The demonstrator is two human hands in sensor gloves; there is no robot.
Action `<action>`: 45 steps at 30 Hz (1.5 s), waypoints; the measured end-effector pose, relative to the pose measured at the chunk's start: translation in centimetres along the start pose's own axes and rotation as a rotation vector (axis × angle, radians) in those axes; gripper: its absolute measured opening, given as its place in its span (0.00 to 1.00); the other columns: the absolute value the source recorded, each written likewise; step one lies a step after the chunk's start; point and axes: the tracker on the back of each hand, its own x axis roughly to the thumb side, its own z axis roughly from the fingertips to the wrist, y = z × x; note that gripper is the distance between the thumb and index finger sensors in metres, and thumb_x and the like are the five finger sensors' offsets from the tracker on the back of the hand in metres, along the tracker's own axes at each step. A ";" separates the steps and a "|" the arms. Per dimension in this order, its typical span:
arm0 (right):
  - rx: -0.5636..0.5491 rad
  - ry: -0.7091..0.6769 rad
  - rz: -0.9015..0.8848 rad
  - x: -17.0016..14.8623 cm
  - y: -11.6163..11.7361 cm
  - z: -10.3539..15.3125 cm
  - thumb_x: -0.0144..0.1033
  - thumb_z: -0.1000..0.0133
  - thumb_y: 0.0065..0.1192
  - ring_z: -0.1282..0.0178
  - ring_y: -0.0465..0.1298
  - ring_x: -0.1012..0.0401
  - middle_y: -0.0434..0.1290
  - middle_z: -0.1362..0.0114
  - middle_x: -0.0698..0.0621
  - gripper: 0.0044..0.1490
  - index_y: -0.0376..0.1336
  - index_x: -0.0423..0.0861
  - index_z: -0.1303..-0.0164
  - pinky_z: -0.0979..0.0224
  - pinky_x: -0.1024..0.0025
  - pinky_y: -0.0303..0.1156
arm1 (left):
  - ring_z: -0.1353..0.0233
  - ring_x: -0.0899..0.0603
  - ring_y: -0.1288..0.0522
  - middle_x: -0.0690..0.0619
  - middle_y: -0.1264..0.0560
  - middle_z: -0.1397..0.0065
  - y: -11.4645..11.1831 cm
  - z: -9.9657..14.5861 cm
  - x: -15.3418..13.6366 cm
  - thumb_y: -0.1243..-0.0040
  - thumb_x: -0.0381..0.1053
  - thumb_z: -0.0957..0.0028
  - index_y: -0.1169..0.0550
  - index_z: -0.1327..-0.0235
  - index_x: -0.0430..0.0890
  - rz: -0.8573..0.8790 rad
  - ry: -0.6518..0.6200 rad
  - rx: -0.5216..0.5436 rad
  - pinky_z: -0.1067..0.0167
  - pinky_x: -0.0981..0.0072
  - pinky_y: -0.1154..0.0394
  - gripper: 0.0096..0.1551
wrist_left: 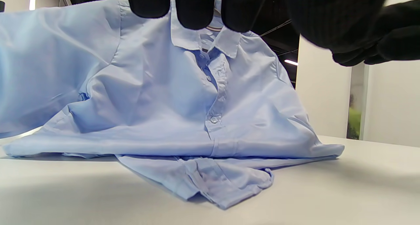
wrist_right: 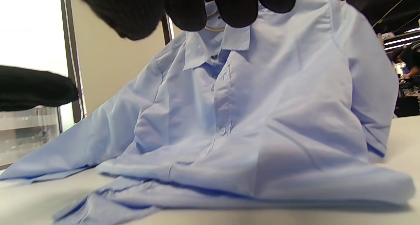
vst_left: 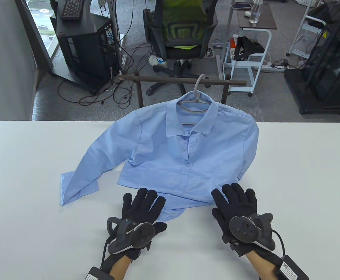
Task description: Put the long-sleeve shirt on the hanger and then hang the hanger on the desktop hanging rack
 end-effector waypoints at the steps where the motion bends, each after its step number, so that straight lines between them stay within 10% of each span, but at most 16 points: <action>1: 0.012 -0.004 -0.004 -0.2 0.3 0.3 0.52 0.48 0.65 0.19 0.58 0.38 0.59 0.20 0.40 0.40 0.62 0.55 0.24 0.24 0.25 0.46 | 0.13 0.32 0.45 0.46 0.44 0.14 -0.2 0.0 0.2 0.40 0.71 0.60 0.38 0.20 0.55 -0.009 -0.005 -0.004 0.27 0.26 0.52 0.52; 14: 0.130 -0.030 0.078 -0.7 1.7 1.5 0.72 0.57 0.64 0.15 0.48 0.38 0.49 0.16 0.43 0.57 0.52 0.58 0.18 0.25 0.21 0.39 | 0.12 0.32 0.51 0.48 0.48 0.12 -1.8 -0.4 1.3 0.41 0.73 0.61 0.40 0.19 0.56 -0.036 -0.049 -0.081 0.28 0.25 0.56 0.54; 45: 0.174 0.003 0.055 -1.0 2.5 1.7 0.70 0.55 0.63 0.15 0.48 0.38 0.48 0.16 0.42 0.56 0.51 0.58 0.18 0.25 0.22 0.38 | 0.13 0.31 0.53 0.47 0.50 0.13 -1.4 -0.2 0.5 0.41 0.73 0.62 0.41 0.19 0.55 0.001 -0.017 -0.068 0.28 0.25 0.57 0.55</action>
